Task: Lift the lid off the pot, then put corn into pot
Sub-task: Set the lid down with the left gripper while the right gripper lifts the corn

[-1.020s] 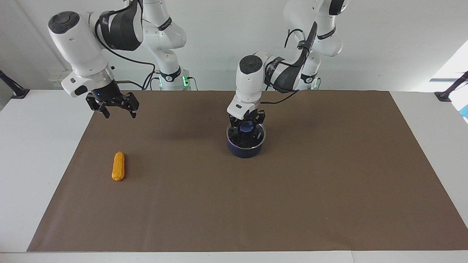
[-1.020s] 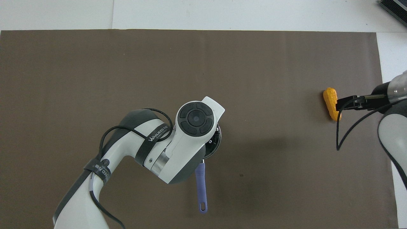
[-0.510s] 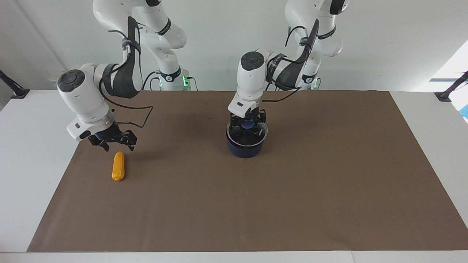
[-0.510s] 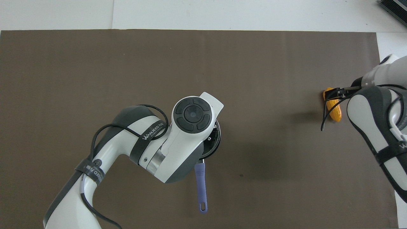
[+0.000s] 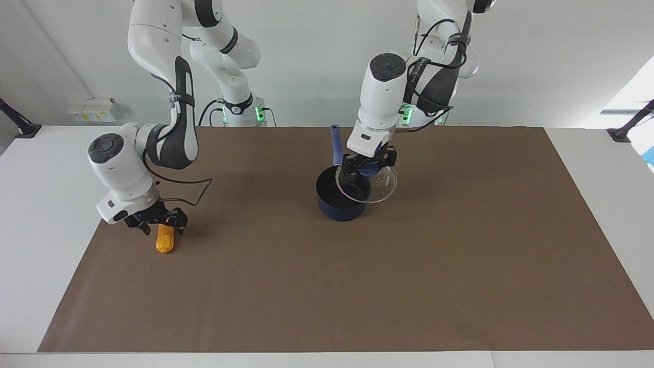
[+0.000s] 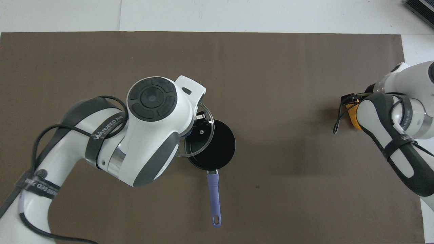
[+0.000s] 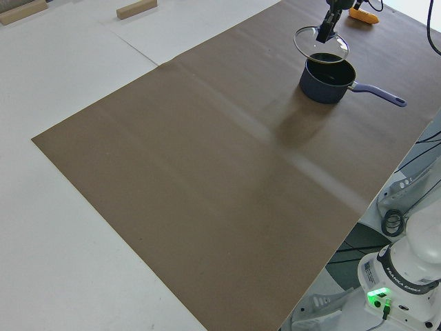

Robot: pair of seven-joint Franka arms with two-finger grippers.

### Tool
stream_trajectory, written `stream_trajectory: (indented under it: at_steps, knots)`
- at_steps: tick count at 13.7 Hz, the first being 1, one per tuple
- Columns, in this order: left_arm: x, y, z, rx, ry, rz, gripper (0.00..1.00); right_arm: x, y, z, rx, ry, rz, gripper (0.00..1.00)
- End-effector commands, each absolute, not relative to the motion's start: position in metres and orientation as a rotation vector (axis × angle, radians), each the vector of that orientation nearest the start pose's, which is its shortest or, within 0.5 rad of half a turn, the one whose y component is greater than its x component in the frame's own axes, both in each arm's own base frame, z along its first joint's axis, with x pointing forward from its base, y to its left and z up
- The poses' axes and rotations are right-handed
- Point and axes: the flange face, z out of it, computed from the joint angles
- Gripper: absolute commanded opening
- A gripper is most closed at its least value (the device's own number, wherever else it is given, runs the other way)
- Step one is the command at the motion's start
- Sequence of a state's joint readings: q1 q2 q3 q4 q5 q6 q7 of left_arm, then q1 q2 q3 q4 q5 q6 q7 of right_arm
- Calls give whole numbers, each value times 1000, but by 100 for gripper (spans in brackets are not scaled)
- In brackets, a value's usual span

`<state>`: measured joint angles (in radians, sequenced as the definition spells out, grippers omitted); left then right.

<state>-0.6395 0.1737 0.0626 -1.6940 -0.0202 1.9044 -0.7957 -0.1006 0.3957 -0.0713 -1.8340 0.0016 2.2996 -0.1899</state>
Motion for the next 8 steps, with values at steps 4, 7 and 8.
stream_trajectory:
  at_steps: [4,7,8]
  knots:
    - [542,-256,520,-3136,-405,-20,0,637,-125,296,-3164,-104,-89,100]
    - [556,-213,515,-3120,-381,31,0,637,-125,294,-3164,-111,-87,100]
    - [561,-198,514,-3118,-386,37,0,632,-128,284,-3161,-111,-58,100]
